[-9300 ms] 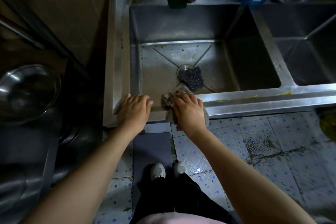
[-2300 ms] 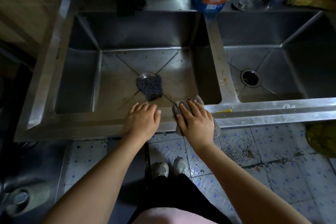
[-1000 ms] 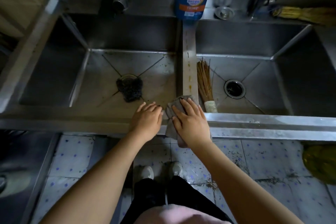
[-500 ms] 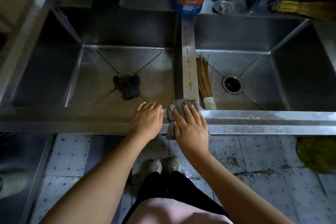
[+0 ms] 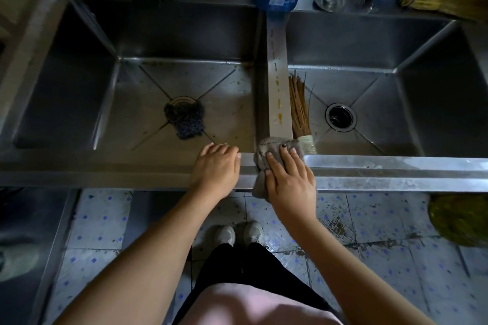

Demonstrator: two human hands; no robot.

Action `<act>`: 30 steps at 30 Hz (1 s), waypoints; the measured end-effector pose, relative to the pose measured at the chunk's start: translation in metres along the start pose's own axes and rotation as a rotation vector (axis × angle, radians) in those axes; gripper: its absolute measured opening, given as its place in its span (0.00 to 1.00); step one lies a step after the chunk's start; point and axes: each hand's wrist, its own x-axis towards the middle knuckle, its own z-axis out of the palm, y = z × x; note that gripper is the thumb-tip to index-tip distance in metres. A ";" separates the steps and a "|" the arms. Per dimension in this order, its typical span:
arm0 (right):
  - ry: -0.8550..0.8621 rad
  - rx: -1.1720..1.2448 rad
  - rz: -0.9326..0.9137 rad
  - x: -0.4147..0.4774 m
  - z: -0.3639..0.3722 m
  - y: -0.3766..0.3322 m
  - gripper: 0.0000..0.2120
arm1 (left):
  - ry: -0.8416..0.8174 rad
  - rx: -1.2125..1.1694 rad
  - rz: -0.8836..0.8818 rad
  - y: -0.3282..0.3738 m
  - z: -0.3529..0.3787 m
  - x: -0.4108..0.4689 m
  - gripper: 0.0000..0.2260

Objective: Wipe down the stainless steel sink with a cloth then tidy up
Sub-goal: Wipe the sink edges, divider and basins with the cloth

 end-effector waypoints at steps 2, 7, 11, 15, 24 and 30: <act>-0.013 0.007 0.036 -0.003 0.001 -0.008 0.21 | 0.011 0.001 -0.005 0.000 0.001 -0.001 0.14; -0.156 0.024 -0.076 0.009 -0.006 -0.014 0.26 | 0.001 0.015 -0.013 0.001 -0.002 -0.001 0.13; -0.290 0.022 -0.173 0.034 -0.015 0.000 0.23 | 0.004 0.020 -0.022 0.002 -0.003 -0.001 0.13; -0.287 0.021 -0.159 0.032 -0.017 0.006 0.21 | -0.003 0.019 -0.030 0.001 -0.002 0.000 0.14; -0.202 0.144 -0.099 0.020 -0.014 0.001 0.21 | -0.008 0.021 -0.031 -0.001 0.002 0.002 0.17; -0.113 0.147 -0.138 0.036 -0.009 -0.003 0.16 | -0.043 0.006 -0.034 -0.002 0.000 0.000 0.15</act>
